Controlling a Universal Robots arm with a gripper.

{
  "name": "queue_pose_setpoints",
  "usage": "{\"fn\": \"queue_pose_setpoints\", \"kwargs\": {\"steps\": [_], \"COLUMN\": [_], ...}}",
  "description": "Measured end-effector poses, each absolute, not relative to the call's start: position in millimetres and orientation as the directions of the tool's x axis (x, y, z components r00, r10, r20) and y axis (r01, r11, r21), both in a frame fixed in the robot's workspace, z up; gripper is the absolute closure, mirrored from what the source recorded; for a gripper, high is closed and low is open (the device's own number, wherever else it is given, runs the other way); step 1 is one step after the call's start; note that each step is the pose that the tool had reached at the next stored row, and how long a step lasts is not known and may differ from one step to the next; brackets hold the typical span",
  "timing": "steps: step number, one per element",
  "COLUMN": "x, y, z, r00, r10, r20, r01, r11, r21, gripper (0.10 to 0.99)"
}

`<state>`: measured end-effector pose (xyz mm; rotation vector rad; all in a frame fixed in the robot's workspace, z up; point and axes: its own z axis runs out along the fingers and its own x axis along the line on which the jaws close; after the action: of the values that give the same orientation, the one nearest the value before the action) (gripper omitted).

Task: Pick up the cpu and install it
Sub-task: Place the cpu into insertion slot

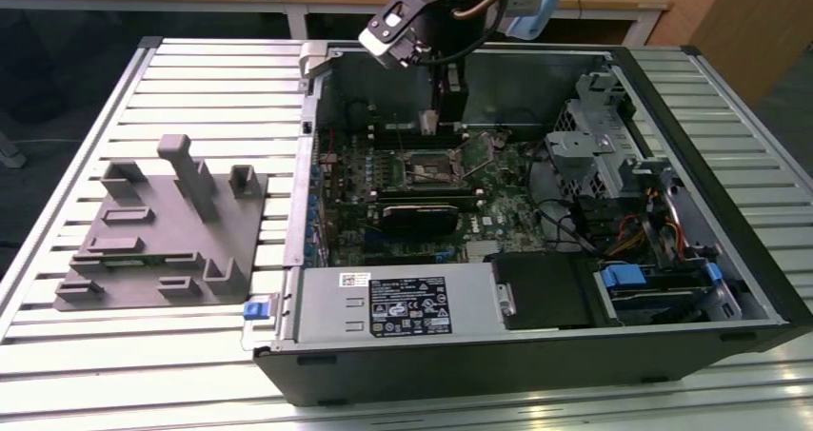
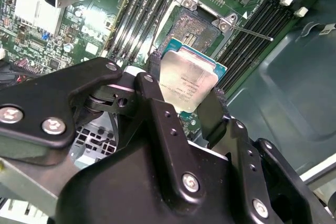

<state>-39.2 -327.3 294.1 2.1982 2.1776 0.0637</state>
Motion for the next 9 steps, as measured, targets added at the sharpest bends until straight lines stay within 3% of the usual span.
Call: {"fn": "queue_pose_setpoints", "kwargs": {"steps": [9], "x": [-39.2], "y": [-327.2], "z": [291.5], "r00": [0.009], "r10": [1.000], "r20": [-0.004], "r01": [0.998], "r11": [-0.009], "r21": [0.062], "gripper": [0.553]}}
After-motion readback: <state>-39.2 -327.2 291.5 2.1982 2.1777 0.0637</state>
